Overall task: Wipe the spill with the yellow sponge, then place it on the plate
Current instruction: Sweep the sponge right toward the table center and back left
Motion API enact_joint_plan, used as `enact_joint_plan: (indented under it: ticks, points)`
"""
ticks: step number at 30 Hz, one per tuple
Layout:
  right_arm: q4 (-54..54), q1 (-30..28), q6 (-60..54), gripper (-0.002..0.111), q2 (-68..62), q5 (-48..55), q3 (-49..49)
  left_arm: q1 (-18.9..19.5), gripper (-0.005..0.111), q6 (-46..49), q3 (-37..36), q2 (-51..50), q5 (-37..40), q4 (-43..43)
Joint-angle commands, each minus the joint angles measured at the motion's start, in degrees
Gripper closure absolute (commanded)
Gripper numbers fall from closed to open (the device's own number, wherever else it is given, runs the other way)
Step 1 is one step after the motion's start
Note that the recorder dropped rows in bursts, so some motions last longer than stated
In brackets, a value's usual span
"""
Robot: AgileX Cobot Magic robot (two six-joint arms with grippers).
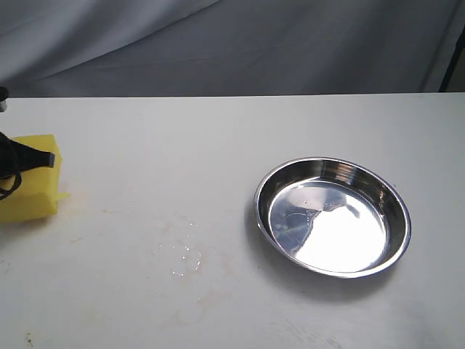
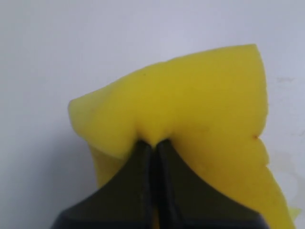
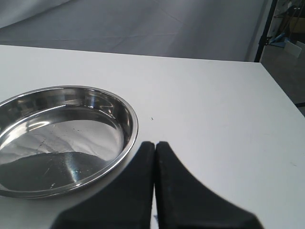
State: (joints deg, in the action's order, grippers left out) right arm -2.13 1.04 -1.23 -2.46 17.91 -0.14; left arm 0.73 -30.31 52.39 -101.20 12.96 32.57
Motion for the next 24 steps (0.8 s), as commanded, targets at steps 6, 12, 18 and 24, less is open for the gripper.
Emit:
enact_joint_plan:
  ticks: [6,12,18,24]
  points:
    - [0.2,-0.4,0.2,0.108,0.2,-0.2,0.1,3.9,0.107,3.6,-4.3,-0.7,-0.5,0.0]
    - [0.2,-0.4,0.2,0.108,0.2,-0.2,0.1,3.3,0.107,3.6,-6.8,-3.1,-4.1,-0.3]
    - [0.2,-0.4,0.2,0.108,0.2,-0.2,0.1,-0.9,0.107,3.8,-8.5,-5.4,-6.6,-0.3]
    - [0.2,-0.4,0.2,0.108,0.2,-0.2,0.1,-9.9,0.107,3.8,-9.0,-5.5,-9.1,-0.3]
